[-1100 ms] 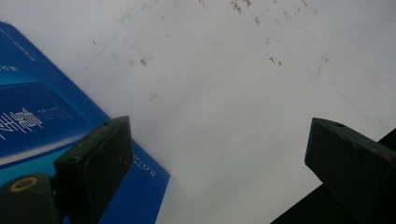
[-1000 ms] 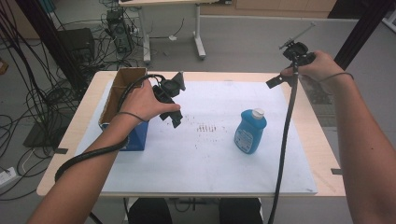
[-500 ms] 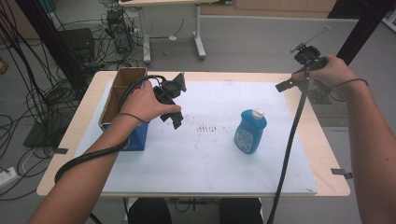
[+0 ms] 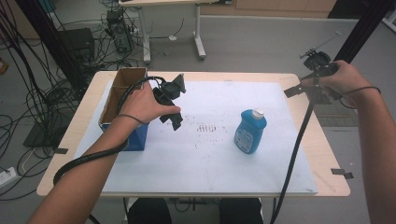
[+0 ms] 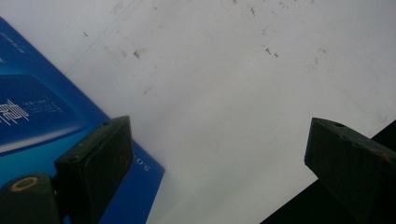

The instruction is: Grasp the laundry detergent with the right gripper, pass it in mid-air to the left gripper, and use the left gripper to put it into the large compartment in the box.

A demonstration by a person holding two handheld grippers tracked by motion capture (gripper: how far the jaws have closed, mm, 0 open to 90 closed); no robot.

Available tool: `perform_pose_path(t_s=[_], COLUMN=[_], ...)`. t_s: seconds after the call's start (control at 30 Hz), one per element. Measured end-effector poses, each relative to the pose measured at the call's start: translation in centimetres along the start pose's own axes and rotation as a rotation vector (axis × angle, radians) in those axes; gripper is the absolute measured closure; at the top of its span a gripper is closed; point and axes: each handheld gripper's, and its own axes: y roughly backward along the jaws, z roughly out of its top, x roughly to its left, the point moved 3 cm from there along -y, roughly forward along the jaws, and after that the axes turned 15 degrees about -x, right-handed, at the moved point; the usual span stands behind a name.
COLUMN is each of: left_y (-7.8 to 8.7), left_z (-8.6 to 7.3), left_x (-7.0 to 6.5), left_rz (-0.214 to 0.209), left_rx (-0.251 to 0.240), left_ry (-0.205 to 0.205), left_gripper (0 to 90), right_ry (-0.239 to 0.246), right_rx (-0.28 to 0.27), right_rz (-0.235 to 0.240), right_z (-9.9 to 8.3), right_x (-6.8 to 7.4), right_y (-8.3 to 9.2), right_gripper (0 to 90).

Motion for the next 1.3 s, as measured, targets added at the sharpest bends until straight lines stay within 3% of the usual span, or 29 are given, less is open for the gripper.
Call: perform_pose_path(t_s=[0.47, 0.9, 1.3], left_y=[0.1, 0.0, 0.6], left_z=[-0.1, 0.2, -0.1], left_x=[0.4, 0.5, 0.4], left_rz=[-0.036, -0.041, -0.036], left_rx=[0.000, 0.015, -0.020], left_ry=[0.027, 0.039, 0.037], left_gripper=[8.2, 9.4, 11.6], right_ry=[-0.022, -0.037, -0.035], right_rx=[0.001, 0.009, 0.011], right_rz=[-0.001, -0.002, -0.002], right_z=[-2.6, -4.7, -5.7], right_x=[-0.5, -0.5, -0.2], right_y=[0.7, 1.4, 1.8], right_gripper=[10.2, 10.2, 10.3])
